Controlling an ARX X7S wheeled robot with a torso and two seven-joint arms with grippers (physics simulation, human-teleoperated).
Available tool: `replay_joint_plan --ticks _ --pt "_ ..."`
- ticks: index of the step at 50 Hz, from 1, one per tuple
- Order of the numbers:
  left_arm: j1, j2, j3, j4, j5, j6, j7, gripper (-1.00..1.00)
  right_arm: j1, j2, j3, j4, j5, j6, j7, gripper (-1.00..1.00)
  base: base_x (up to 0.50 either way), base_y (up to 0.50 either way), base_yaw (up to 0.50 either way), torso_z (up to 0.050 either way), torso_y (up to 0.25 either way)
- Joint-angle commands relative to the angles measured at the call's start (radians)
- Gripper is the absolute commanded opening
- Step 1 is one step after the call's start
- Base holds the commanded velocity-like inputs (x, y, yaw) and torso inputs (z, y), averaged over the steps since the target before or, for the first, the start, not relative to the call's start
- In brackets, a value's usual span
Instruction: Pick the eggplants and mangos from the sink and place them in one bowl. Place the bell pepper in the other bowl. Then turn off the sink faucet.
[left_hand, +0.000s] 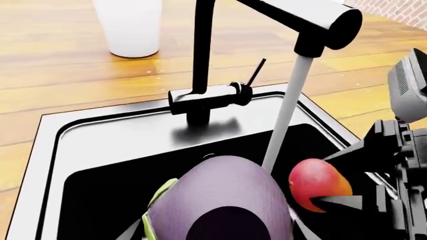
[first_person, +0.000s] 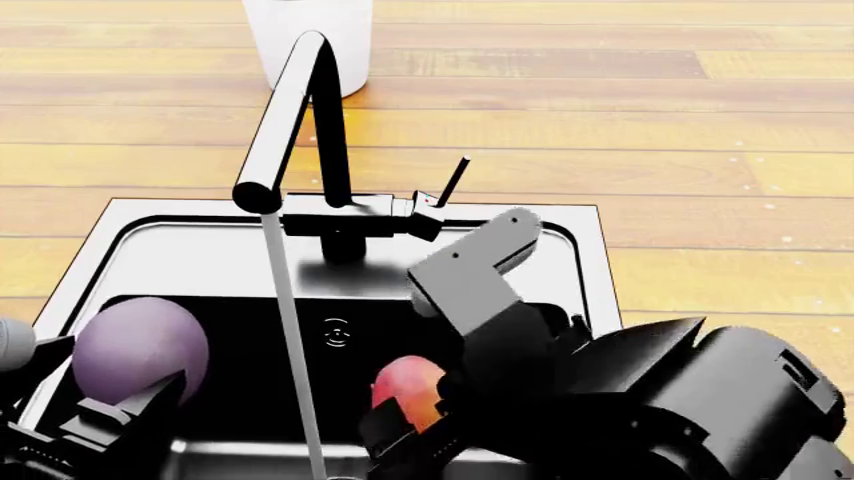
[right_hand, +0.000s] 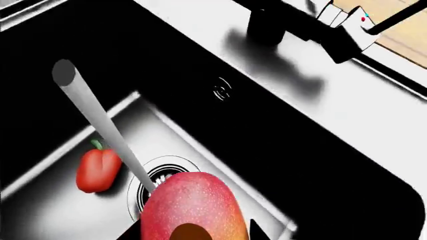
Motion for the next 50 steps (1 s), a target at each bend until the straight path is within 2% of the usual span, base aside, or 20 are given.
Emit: replay_joint_plan --ticks 1,6,13,20,28,42,50 --pt "-0.036 0.02 0.014 0.005 -0.014 0.006 -0.026 -1.0 -0.028 0.155 0.219 -0.286 0.115 -0.038 0.271 -1.0 0.0 0.0 0.0 0.015 0.0" --pt "-0.055 0.026 0.021 -0.013 0.003 0.002 -0.024 -1.0 -0.109 0.264 0.348 -0.434 0.205 -0.116 0.403 -1.0 0.0 0.0 0.0 0.0 0.0" --pt "-0.075 0.028 0.02 -0.022 0.002 0.004 -0.027 -1.0 -0.189 0.338 0.43 -0.557 0.223 -0.2 0.476 -1.0 0.0 0.0 0.0 0.0 0.0" --pt "-0.071 0.022 0.012 -0.022 0.004 0.013 -0.027 -1.0 -0.264 0.407 0.477 -0.647 0.207 -0.253 0.525 -1.0 0.0 0.0 0.0 0.0 0.001" --pt "-0.072 0.034 0.019 -0.014 0.01 0.017 -0.028 -1.0 -0.303 0.426 0.494 -0.684 0.21 -0.276 0.566 -1.0 -0.03 0.0 0.0 0.0 0.0" --pt "-0.124 0.028 0.022 -0.011 -0.028 0.007 -0.039 -1.0 -0.394 0.467 0.531 -0.713 0.214 -0.334 0.591 -1.0 -0.46 -0.01 0.0 0.0 0.001" --pt "-0.132 0.031 0.024 0.005 -0.045 0.013 -0.06 -1.0 -0.426 0.51 0.568 -0.751 0.235 -0.361 0.617 -1.0 -0.43 -0.41 0.0 0.0 0.0"
